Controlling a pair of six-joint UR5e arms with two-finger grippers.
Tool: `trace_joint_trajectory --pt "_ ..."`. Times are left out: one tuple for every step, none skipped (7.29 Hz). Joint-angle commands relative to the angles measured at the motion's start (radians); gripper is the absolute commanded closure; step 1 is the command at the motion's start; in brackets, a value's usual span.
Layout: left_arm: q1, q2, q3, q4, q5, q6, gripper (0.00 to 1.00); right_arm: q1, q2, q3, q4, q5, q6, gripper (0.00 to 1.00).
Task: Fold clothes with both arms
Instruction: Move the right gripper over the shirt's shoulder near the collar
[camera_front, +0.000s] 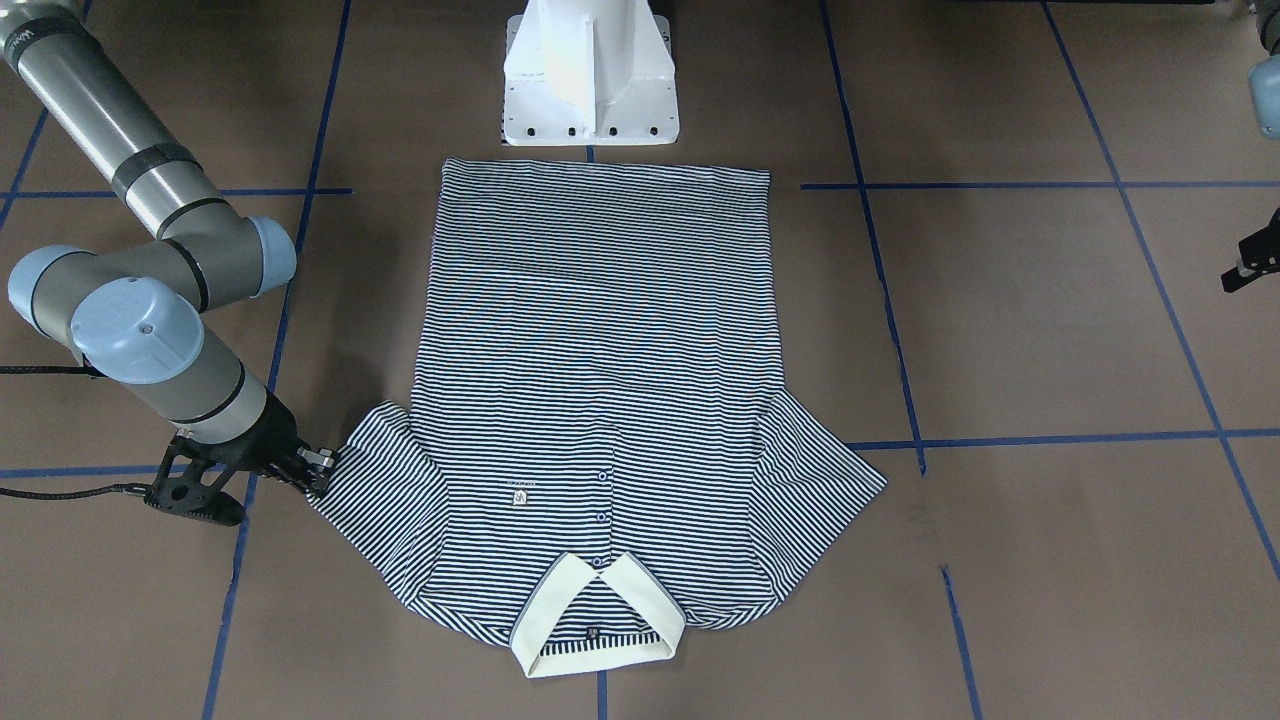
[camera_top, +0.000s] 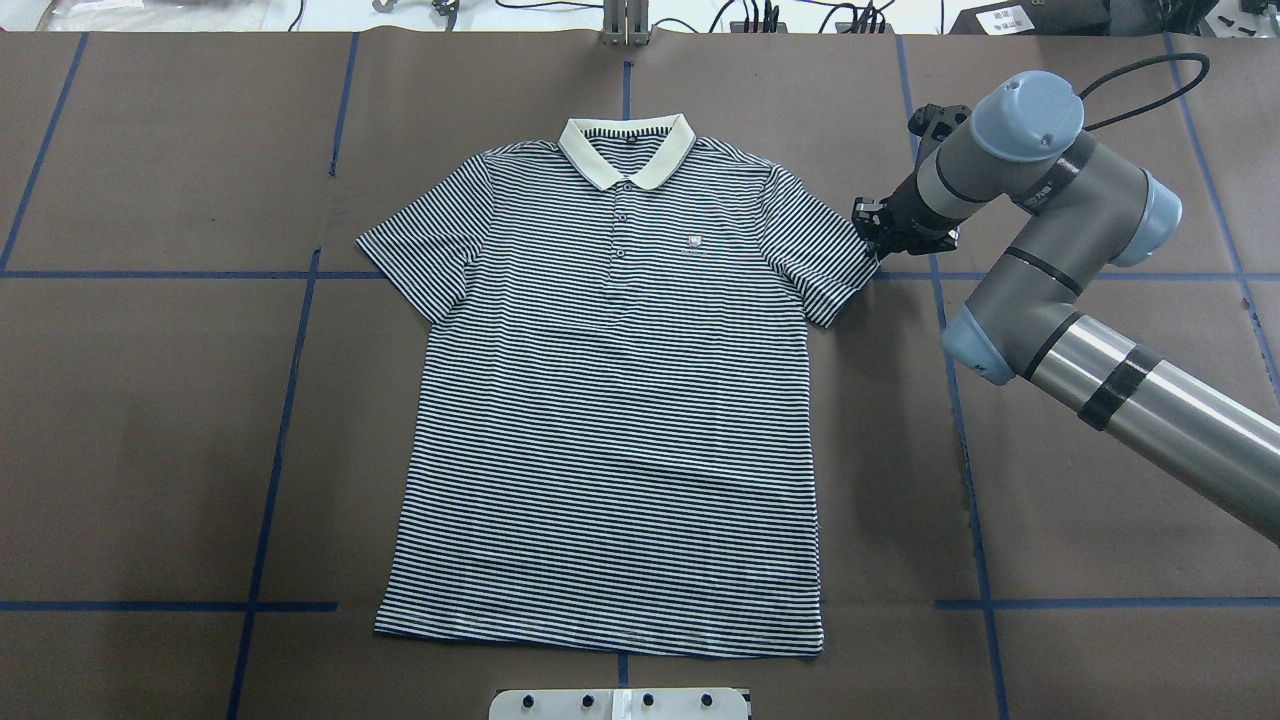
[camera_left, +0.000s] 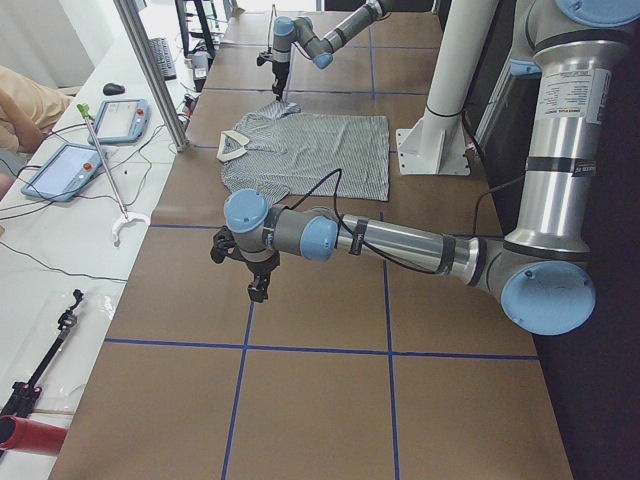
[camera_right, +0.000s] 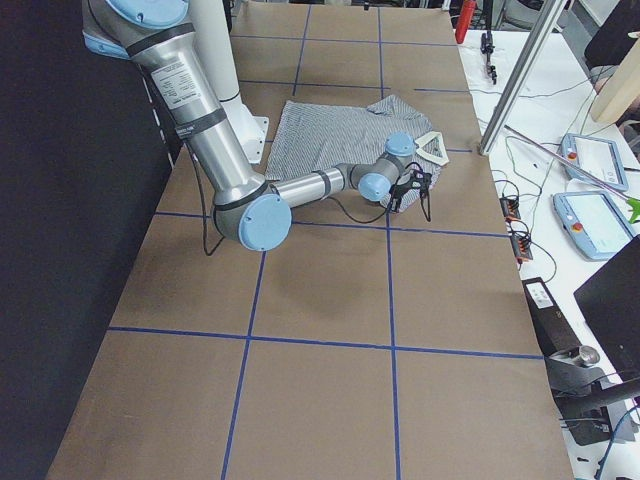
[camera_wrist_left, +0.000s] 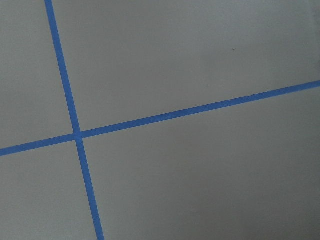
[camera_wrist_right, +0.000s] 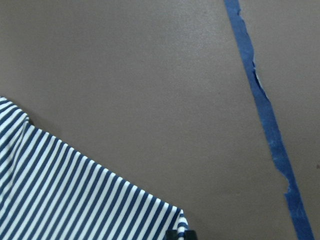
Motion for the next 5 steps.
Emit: trace_joint_trajectory --pt "0.0 0.01 0.0 0.0 -0.001 0.0 0.0 0.0 0.007 0.03 0.0 0.002 -0.002 1.0" --pt "0.0 0.01 0.001 0.0 -0.001 0.0 0.0 0.0 0.039 0.038 -0.002 0.0 0.011 1.0" --pt "0.0 0.02 0.0 0.0 -0.002 0.0 0.0 -0.014 0.1 0.03 -0.015 -0.004 0.046 1.0" --pt "0.0 0.02 -0.005 0.0 -0.014 0.0 0.0 -0.043 0.146 0.02 -0.018 -0.032 0.107 1.0" --pt "0.0 0.02 -0.016 0.0 -0.014 -0.002 0.0 -0.087 0.218 -0.037 -0.015 -0.108 0.174 1.0"
